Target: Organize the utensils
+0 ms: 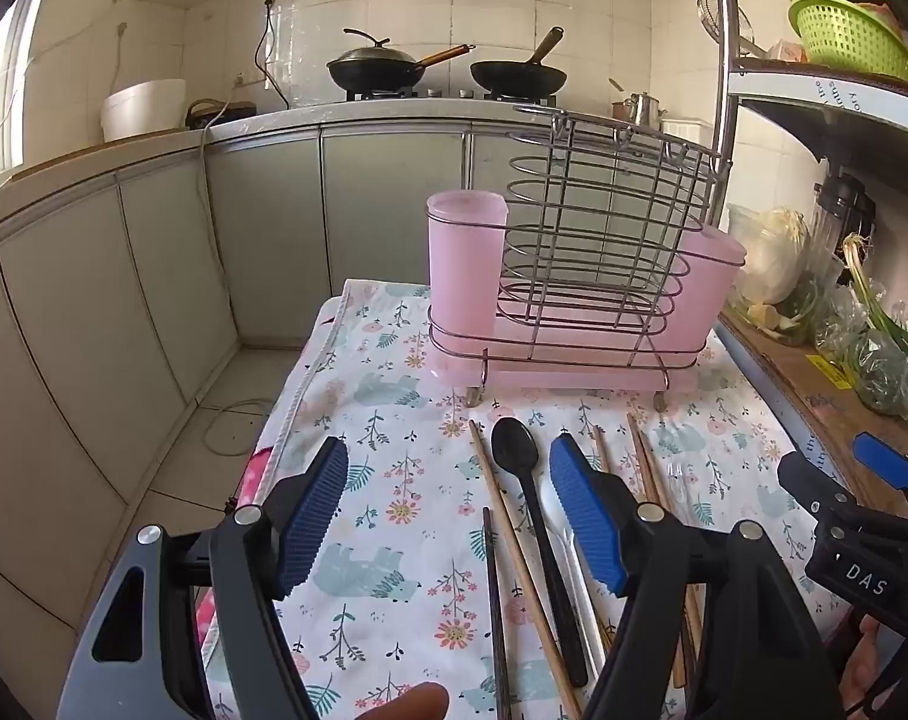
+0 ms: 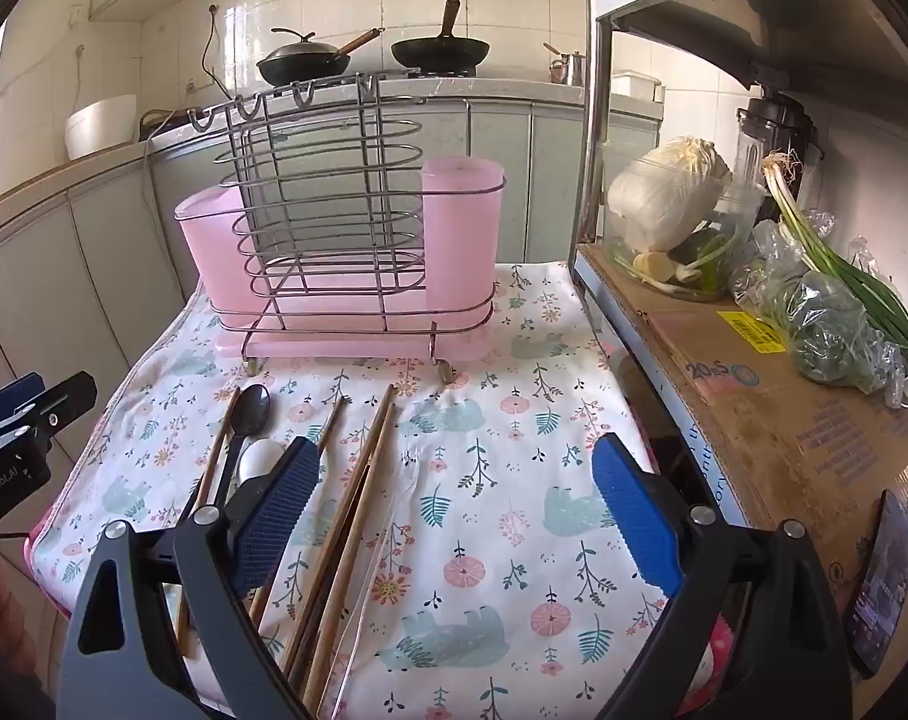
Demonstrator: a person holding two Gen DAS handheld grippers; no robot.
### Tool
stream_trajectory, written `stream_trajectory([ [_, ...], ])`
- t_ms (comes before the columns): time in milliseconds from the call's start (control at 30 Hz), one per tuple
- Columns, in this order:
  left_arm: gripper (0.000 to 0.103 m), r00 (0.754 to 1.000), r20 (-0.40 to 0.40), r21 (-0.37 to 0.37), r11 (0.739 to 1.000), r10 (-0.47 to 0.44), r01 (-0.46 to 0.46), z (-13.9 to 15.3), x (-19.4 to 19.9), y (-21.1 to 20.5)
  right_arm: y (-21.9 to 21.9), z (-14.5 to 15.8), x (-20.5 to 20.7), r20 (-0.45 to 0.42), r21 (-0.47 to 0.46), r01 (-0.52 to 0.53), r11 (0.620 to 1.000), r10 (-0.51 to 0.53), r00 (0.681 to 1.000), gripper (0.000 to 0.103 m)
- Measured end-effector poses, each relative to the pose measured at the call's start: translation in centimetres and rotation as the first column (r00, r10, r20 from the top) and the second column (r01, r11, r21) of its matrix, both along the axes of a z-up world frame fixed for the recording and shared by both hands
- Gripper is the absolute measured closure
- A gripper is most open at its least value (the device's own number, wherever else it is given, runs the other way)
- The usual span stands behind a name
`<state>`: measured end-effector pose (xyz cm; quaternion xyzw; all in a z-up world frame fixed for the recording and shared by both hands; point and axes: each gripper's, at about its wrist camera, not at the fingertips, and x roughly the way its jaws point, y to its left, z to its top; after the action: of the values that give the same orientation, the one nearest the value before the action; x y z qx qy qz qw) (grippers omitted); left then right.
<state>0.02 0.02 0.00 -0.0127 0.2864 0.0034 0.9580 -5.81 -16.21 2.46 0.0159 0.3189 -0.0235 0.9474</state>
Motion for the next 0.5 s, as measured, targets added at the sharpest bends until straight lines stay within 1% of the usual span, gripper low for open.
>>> stream_trajectory([
  [500,0.034,1.0,0.006,0.001,1.0,0.005,-0.005,-0.11,0.1,-0.11,0.09,-0.03,0.01,0.0,0.0,-0.001,1.0,0.001,1.0,0.01],
])
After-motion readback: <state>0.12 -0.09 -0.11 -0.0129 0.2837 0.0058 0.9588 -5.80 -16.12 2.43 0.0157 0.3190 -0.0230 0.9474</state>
